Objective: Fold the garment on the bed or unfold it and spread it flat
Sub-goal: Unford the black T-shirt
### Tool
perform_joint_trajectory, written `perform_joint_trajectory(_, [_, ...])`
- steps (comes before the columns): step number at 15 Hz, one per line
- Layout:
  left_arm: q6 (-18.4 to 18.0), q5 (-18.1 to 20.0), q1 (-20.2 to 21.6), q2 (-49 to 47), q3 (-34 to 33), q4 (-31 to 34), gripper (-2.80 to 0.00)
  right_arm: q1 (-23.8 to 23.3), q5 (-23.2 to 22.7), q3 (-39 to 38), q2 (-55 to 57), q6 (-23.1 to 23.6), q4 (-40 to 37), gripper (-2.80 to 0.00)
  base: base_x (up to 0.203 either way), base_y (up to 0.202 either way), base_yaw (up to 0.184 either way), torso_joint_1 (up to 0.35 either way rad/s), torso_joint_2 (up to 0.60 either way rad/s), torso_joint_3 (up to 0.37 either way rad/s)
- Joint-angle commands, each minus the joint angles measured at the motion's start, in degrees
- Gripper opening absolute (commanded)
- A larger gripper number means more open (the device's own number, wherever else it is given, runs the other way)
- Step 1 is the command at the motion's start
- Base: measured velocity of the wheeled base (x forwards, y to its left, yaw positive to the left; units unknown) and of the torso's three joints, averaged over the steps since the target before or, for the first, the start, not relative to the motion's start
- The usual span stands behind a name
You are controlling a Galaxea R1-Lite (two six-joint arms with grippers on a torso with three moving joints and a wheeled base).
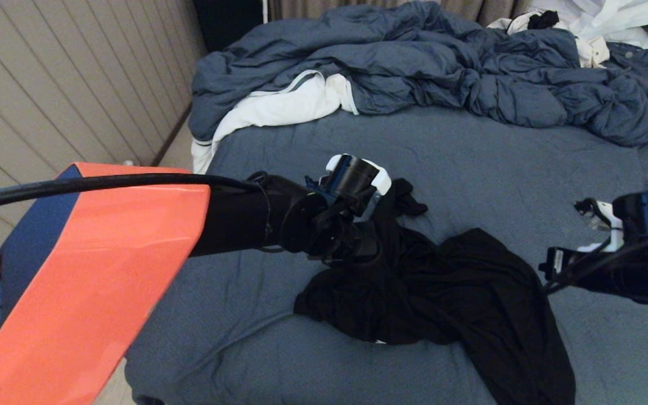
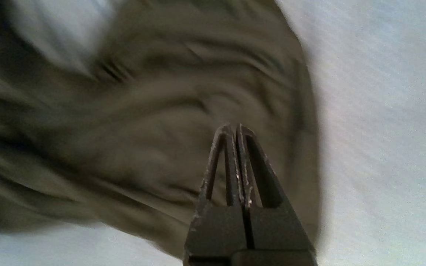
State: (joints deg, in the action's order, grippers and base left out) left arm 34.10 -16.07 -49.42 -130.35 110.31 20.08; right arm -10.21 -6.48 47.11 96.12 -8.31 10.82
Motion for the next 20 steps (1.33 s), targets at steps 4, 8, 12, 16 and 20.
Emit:
perform_joint_trajectory(4, [-1.05,-0.25,-2.58,-2.27,1.31,-6.97,-2.80,3.97,-0.07,18.38,10.63,-18.44,-18.50,-2.80,0.000,0.000,0.000,0.000,0.00,0.000])
perform_joint_trajectory(8, [-0.54,0.09,-3.87,-2.24,1.22,-7.73,-2.80,2.64,-0.53,13.90,12.31,-18.58,-12.93,-2.80,0.000,0.000,0.000,0.000,0.00,0.000])
perform_joint_trajectory(12, [-0.05,-0.89,-5.23,-6.25,1.06,-9.41,-2.80,2.30,-1.04,10.78,13.62,-16.90,-4.80,-2.80,0.000,0.000,0.000,0.000,0.00,0.000])
perform_joint_trajectory(16, [-1.14,-4.98,-6.71,-10.39,0.71,-13.32,0.00,2.56,-1.31,8.74,14.65,-15.74,-2.10,-2.80,0.000,0.000,0.000,0.000,0.00,0.000])
perform_joint_trajectory(20, [-1.49,-5.11,-6.65,-11.09,0.76,-14.37,0.00,2.82,-1.26,3.74,15.79,-13.02,4.77,-2.80,0.000,0.000,0.000,0.000,0.00,0.000])
